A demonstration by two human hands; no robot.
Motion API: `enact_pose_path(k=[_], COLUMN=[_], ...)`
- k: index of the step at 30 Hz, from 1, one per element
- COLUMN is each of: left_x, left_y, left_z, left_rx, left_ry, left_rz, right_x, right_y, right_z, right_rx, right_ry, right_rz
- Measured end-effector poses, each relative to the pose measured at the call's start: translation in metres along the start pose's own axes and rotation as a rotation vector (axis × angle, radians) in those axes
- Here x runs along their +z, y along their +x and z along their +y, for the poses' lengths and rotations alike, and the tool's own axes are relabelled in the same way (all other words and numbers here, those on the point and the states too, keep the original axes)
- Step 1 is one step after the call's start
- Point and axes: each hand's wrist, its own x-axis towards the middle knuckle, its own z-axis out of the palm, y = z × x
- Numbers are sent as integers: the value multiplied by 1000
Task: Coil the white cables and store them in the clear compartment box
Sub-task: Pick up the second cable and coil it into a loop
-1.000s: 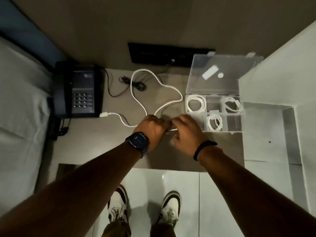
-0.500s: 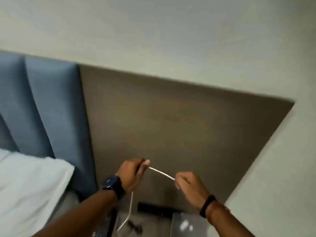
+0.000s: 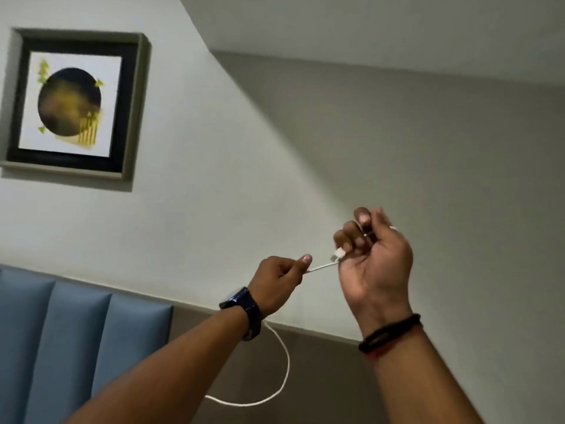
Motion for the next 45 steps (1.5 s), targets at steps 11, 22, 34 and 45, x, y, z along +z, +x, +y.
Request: enact_pose_path(k=[11,22,34,45], left_x=[-46,-47,-61,-57], left_y=[37,45,44,46], left_z=[39,69,70,63], left_rx=[135,81,104,-3], left_ry=[401,-50,225,38], left_rz=[73,266,169,184], right_x=[-25,51,-15,47], right_y=[22,5,32,-1], right_z=[12,-34,-23,-22], right_rx=[189,207,-286,301], right_ry=[-1856,-186,-1910,-419], right_rz=[-267,-360,-52,-481])
